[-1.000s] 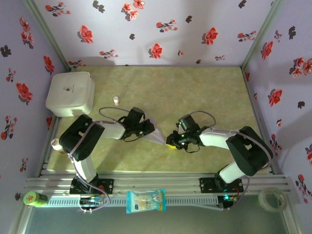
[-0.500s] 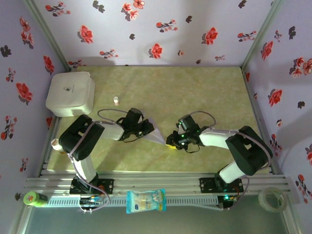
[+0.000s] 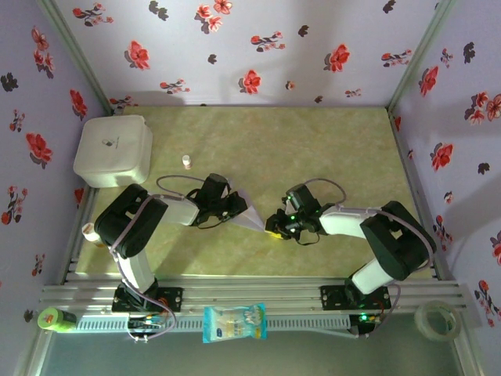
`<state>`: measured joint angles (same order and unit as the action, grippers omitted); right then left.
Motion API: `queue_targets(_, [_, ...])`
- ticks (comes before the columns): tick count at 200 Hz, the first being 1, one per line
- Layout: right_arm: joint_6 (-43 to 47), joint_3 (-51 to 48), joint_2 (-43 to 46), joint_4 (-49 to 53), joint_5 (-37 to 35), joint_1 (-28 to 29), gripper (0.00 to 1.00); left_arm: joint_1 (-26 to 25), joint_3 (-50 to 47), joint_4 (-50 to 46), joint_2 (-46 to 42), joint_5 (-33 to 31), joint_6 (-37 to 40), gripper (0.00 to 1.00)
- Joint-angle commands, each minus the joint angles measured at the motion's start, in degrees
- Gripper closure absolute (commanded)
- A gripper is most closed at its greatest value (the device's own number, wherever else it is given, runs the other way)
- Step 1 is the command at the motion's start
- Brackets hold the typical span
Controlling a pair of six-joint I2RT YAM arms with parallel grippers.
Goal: Fold a paper plane with a square sheet of paper (pick it up from the middle)
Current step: Turn over the paper at the center of the table.
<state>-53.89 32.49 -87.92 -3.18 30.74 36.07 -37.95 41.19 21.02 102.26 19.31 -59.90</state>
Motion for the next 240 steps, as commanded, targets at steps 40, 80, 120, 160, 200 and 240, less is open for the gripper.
queue_targets(40, [-1.0, -0.5, -1.2, -2.8, 1.3, -0.3, 0.75, 0.8, -1.5, -5.6, 2.0, -1.8, 0.0, 0.91])
queue_targets(80, [-0.7, -0.6, -0.9, -3.9, 0.6, -0.4, 0.75, 0.8, -1.2, -5.6, 2.0, -1.5, -0.1, 0.91])
queue_targets(120, [-1.5, -1.1, -1.2, -6.7, 0.1, -0.7, 0.75, 0.8, -1.1, -5.6, 1.7, -1.5, 0.0, 0.91])
queue_targets(160, [-1.9, -1.6, -1.6, -9.3, 1.1, -1.1, 0.76, 0.8, -1.1, -5.6, 1.5, -1.5, 0.0, 0.91])
queue_targets(200, [-2.1, -2.2, -2.0, -10.5, 1.8, -1.4, 0.78, 0.9, -0.6, -5.4, 1.4, -1.5, -0.2, 0.91])
queue_targets(240, [-2.1, -2.4, -2.4, -11.2, 2.3, -1.4, 0.79, 0.9, -0.5, -5.4, 1.4, -1.5, -0.3, 0.91])
